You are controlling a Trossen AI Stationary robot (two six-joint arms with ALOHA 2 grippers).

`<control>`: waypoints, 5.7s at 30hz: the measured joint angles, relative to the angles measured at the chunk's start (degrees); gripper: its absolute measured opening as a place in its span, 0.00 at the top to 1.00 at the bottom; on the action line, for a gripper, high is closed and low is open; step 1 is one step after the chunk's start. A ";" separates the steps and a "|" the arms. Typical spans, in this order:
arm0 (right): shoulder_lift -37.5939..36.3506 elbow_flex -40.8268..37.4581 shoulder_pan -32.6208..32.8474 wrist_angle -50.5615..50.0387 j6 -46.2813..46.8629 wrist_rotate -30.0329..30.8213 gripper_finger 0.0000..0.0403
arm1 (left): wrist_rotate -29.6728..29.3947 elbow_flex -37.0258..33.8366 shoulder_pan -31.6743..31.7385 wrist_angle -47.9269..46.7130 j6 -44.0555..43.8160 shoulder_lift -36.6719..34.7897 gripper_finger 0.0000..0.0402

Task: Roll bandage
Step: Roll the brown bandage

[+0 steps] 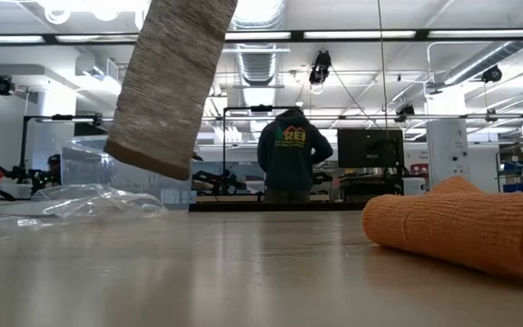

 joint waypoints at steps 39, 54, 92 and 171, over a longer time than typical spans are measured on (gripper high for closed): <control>-1.09 0.00 -0.17 -2.28 1.54 2.34 0.94 | 0.11 -1.51 0.04 4.10 -1.35 -0.66 0.87; -2.46 -0.03 -0.36 -9.52 0.20 4.01 0.85 | 0.95 -3.96 -0.15 6.92 -1.40 0.39 0.87; -2.95 -0.03 8.19 -13.60 -51.31 16.48 0.87 | 1.77 -11.47 -0.02 19.75 -3.95 1.48 0.87; -1.32 -0.02 10.34 -12.71 -56.62 21.33 0.83 | 7.13 -11.68 0.04 21.84 -2.71 1.72 0.87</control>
